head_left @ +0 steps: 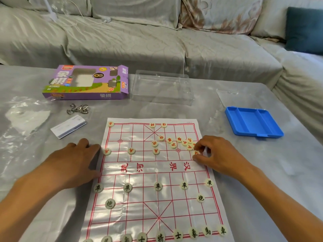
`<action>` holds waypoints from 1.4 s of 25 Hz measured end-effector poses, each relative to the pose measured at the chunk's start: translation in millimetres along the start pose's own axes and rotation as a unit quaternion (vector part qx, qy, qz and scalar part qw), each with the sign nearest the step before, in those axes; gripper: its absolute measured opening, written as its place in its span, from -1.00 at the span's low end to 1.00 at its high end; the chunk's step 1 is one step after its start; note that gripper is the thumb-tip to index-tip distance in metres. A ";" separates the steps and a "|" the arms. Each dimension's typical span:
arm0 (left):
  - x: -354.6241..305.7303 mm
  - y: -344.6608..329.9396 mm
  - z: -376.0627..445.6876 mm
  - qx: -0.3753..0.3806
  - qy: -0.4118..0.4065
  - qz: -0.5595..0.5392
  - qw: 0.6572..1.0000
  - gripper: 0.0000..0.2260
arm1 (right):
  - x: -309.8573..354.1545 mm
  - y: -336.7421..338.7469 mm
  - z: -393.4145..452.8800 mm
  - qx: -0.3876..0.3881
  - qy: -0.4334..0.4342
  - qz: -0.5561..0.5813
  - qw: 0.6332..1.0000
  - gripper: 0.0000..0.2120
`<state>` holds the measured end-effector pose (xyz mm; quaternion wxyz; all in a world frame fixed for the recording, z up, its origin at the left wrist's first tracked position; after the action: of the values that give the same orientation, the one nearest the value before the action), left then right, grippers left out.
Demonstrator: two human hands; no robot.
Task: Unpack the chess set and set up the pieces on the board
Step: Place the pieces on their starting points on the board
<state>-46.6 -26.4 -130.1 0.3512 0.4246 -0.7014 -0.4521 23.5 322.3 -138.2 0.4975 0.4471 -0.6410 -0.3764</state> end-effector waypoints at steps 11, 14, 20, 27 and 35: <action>-5.0 -0.4 -1.1 -0.018 0.005 -0.004 1.000 -0.36 | 125.0 -4.6 118.0 -0.174 0.154 -0.068 0.970 -0.70; -4.6 -2.3 0.8 -0.025 0.004 0.000 1.000 -0.37 | 126.6 -20.2 128.8 -0.157 0.143 -0.098 0.972 -0.69; -6.6 -3.6 1.0 -0.032 0.000 0.000 0.999 -0.39 | 119.0 -23.7 132.0 -0.130 0.110 -0.064 0.983 -0.69; -3.0 -0.2 -0.5 -0.019 -0.008 0.010 1.000 -0.40 | 70.5 4.8 79.9 -0.181 0.054 0.050 0.981 -0.84; -2.5 -1.6 -1.0 -0.016 -0.015 -0.001 1.000 -0.37 | -1.5 3.3 15.4 -0.033 -0.079 0.034 0.996 -0.72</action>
<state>-44.3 -24.8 -131.6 0.3470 0.4126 -0.6989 -0.4700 8.0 325.4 -139.0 0.4721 0.3769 -0.6806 -0.4147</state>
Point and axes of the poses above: each hand's wrist, its own z-axis towards the middle knuckle, its own y-axis out of the back of the hand, x = y × z, the point moved 2 cm from there along z, towards the middle knuckle, and after that the axes turned 2 degrees about z, right-handed, at the moved point
